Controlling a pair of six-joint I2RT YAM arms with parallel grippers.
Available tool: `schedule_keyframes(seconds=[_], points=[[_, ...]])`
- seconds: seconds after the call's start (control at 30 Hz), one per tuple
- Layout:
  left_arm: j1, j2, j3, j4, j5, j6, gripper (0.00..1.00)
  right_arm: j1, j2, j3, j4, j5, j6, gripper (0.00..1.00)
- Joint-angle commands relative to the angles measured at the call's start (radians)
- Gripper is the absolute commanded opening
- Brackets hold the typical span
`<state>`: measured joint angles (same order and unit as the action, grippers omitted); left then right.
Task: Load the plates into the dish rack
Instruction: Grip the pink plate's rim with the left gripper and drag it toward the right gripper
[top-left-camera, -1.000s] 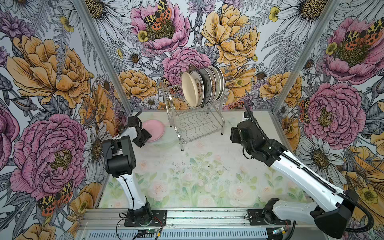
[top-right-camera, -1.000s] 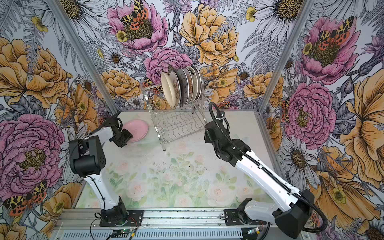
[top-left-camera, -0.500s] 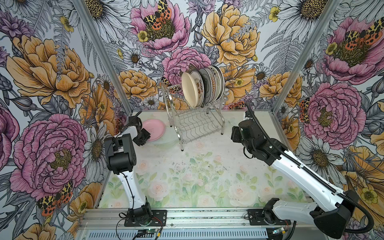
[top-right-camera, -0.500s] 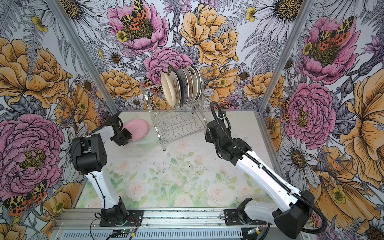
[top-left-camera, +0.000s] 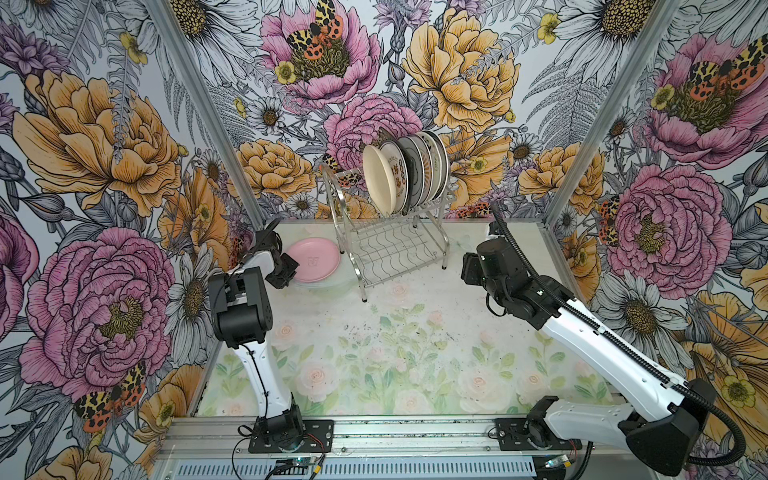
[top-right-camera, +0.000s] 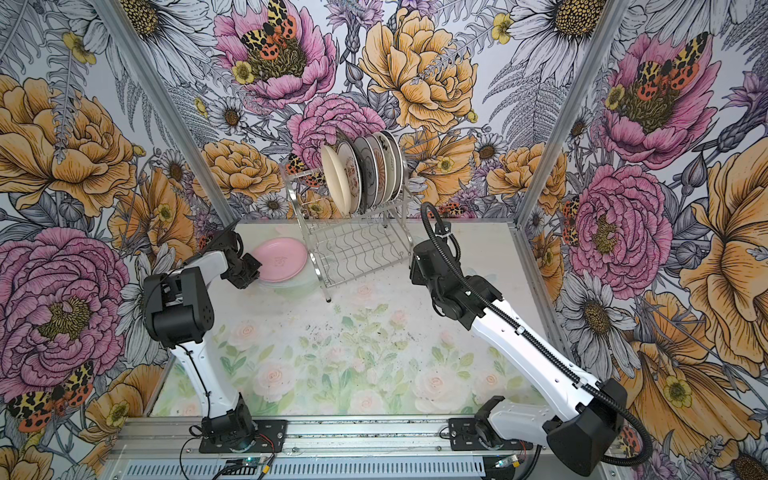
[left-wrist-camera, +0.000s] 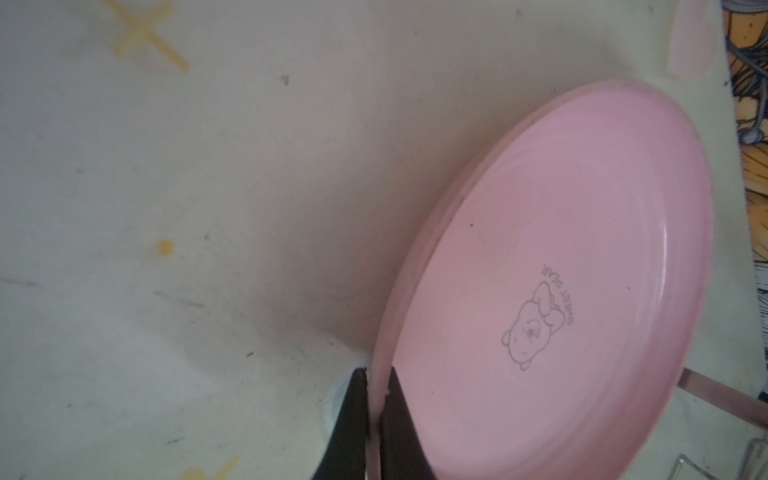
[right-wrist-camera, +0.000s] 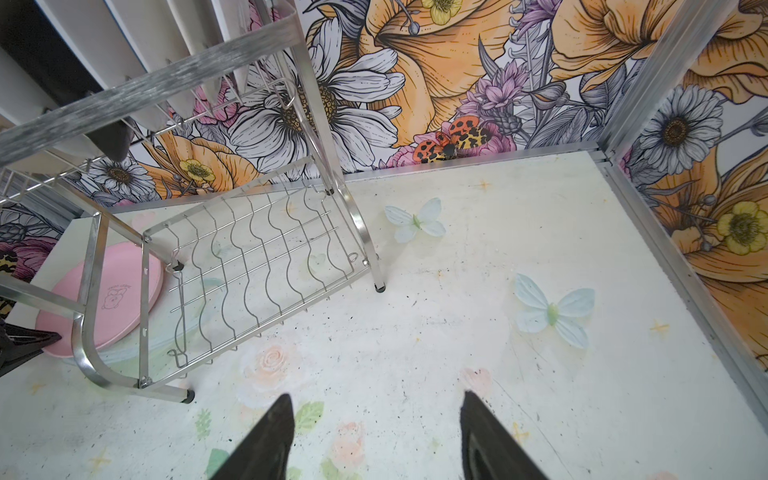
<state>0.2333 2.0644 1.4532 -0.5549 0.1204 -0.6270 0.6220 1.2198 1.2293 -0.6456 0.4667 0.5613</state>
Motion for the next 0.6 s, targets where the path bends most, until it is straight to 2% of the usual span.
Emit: schedule_keyframes(seconds=[0.0, 0.2, 0.37, 0.57], points=[[0.003, -0.004, -0.022, -0.048, -0.034, 0.022, 0.0, -0.006, 0.004, 0.015, 0.007, -0.014, 0.017, 0.64], [0.01, -0.077, -0.081, -0.049, -0.033, 0.044, 0.0, -0.008, 0.006, 0.017, 0.006, -0.052, 0.013, 0.65], [0.03, -0.18, -0.171, -0.048, -0.013, 0.067, 0.0, -0.008, 0.015, 0.017, 0.006, -0.106, 0.006, 0.74], [0.052, -0.352, -0.29, -0.055, 0.017, 0.107, 0.0, -0.009, 0.027, 0.007, 0.005, -0.177, -0.01, 0.78]])
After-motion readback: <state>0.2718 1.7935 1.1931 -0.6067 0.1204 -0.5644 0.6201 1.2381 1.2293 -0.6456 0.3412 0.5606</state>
